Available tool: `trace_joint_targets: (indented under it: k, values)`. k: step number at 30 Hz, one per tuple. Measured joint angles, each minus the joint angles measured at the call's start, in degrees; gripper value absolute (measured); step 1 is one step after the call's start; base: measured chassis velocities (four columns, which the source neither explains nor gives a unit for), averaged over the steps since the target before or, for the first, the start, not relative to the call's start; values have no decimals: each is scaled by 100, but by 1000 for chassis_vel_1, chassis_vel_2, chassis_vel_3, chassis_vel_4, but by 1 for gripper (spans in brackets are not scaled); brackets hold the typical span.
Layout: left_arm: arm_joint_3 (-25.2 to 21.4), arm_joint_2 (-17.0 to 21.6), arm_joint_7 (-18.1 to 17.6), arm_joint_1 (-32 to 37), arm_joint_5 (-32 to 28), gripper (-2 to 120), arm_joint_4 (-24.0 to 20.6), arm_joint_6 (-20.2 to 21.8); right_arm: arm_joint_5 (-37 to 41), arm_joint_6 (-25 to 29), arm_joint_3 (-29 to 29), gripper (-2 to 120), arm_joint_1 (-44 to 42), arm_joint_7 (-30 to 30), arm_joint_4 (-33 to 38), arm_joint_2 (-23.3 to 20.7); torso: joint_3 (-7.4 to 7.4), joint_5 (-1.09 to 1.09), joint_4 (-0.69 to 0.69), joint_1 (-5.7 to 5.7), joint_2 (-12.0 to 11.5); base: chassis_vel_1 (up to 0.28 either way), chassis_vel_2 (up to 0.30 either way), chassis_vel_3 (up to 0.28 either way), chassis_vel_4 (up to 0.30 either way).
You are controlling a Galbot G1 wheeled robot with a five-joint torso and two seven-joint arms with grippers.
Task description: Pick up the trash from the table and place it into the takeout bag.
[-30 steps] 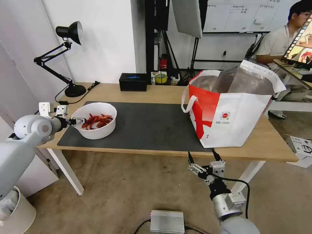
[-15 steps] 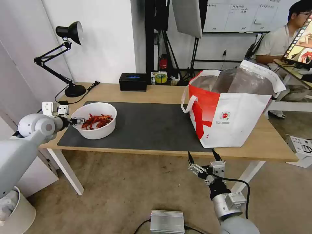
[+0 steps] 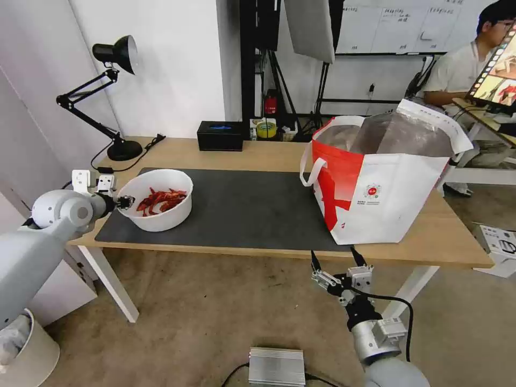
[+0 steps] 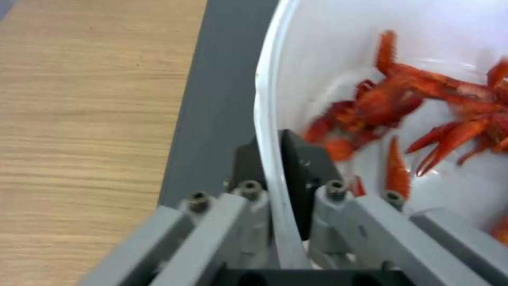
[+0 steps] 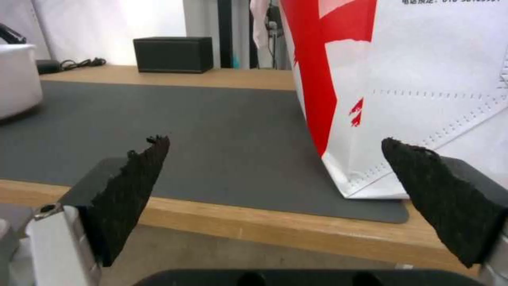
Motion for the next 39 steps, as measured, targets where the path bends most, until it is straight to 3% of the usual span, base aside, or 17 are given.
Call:
trace_joint_targets:
  k: [2,10,21,31,39]
  values:
    - [-6,10,54,6,15,0,1,0,0,0,0,100,0,0,0,0,0,0,0,0,0,0,0,0,0]
    - [-138,-47,30,-3,-64,0,-128,1,0,0,0,100,0,0,0,0,1,-2,0,0,0,0,0,0,0]
    - [-157,-41,-209,-454,-595,0,-701,6,0,0,0,100,-1,0,0,0,1,0,0,0,0,0,0,0,0]
    - [245,-190,-660,-1294,-1186,0,-1305,7,0,0,0,100,0,0,0,0,1,0,0,0,0,0,0,0,0]
    - [668,-532,-952,-1941,-1471,0,-1258,6,0,0,0,100,0,0,0,0,1,-1,1,0,0,0,0,0,0]
